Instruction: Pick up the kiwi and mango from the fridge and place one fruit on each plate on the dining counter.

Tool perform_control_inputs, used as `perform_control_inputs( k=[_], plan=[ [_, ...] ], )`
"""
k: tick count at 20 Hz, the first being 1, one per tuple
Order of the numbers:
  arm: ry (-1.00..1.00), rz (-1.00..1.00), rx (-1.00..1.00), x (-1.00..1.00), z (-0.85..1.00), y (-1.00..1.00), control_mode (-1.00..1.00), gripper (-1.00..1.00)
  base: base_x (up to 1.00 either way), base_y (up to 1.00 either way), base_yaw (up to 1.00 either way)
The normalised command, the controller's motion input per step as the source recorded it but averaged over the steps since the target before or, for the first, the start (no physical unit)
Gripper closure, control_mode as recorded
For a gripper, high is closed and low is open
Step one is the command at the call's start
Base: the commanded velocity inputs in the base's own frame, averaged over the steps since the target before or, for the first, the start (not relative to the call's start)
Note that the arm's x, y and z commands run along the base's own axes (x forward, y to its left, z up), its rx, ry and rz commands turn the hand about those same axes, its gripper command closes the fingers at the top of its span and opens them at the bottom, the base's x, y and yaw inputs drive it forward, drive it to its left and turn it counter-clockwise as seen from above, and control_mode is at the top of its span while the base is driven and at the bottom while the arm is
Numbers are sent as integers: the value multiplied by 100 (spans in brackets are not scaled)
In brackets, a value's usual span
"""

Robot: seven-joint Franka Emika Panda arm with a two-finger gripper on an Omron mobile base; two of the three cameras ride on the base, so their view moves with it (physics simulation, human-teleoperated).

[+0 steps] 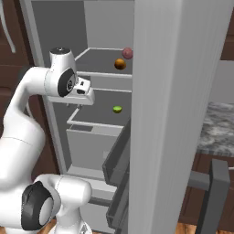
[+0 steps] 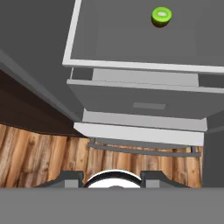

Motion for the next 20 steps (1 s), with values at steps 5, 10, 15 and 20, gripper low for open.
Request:
perform_control_inputs(
  k=[5,10,15,20],
  plan=[
    [-4,0,0,-1,-16,-19,-100,-100,0,0,0],
    [-2,0,0,12,-36,-51,-100,-100,0,0,0],
    [0,0,0,61,-26,-30,-100,-100,0,0,0],
    [-2,0,0,63,-24,-26,-100,-100,0,0,0]
  ],
)
